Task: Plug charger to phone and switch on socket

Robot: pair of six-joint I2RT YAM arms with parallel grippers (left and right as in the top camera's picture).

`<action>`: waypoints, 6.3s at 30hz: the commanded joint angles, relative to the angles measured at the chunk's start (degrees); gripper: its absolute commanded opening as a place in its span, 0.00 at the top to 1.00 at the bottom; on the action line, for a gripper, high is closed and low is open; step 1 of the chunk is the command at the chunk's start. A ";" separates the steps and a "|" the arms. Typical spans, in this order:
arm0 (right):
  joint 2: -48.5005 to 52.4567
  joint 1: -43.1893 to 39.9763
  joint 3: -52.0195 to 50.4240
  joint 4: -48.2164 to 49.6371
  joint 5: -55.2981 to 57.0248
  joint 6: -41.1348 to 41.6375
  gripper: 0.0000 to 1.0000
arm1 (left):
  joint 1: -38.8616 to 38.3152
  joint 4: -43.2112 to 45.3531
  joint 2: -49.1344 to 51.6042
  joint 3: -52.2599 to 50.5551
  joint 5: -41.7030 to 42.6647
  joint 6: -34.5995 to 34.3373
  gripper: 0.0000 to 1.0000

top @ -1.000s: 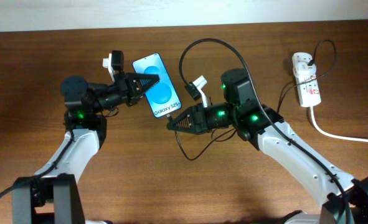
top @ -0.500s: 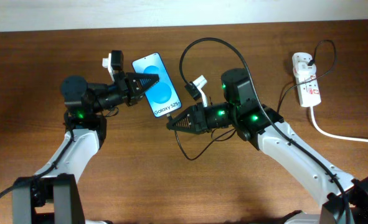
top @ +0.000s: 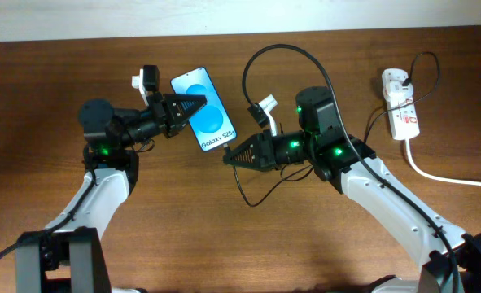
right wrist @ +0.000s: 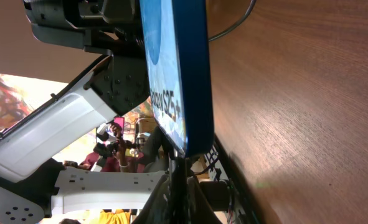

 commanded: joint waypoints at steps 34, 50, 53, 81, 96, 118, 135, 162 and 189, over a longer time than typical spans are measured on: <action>0.42 0.96 0.09 0.11 -0.72 0.57 0.96 | 0.02 0.57 -0.11 0.68 -0.85 -0.48 1.00; 0.44 3.17 0.09 2.14 1.77 0.70 0.96 | 0.02 0.55 -0.11 0.68 -0.83 -0.48 1.00; 0.44 3.61 0.09 2.12 2.97 0.70 0.96 | 0.02 0.57 -0.11 0.68 -0.44 -0.50 1.00; 0.44 0.96 0.09 2.12 4.24 2.21 0.96 | 0.02 0.57 -0.11 0.68 -0.39 -0.48 1.00; 0.83 2.86 0.09 3.58 7.69 1.97 0.96 | 0.02 0.57 -0.11 0.68 3.80 -0.33 1.00; 0.83 2.84 0.09 8.09 11.76 0.44 0.96 | 0.02 0.59 -0.11 0.68 11.69 1.77 1.00; 0.83 2.86 0.11 8.87 15.58 -2.80 0.96 | -1.90 0.46 -0.11 0.68 13.90 5.07 1.00; 0.72 2.84 0.09 -31.76 44.81 -23.56 0.96 | 6.03 -1.16 -0.11 0.68 19.82 9.05 1.00; 0.74 0.44 21.09 -61.59 62.05 1.03 0.02 | 6.03 -1.18 -0.11 0.68 20.98 10.54 1.00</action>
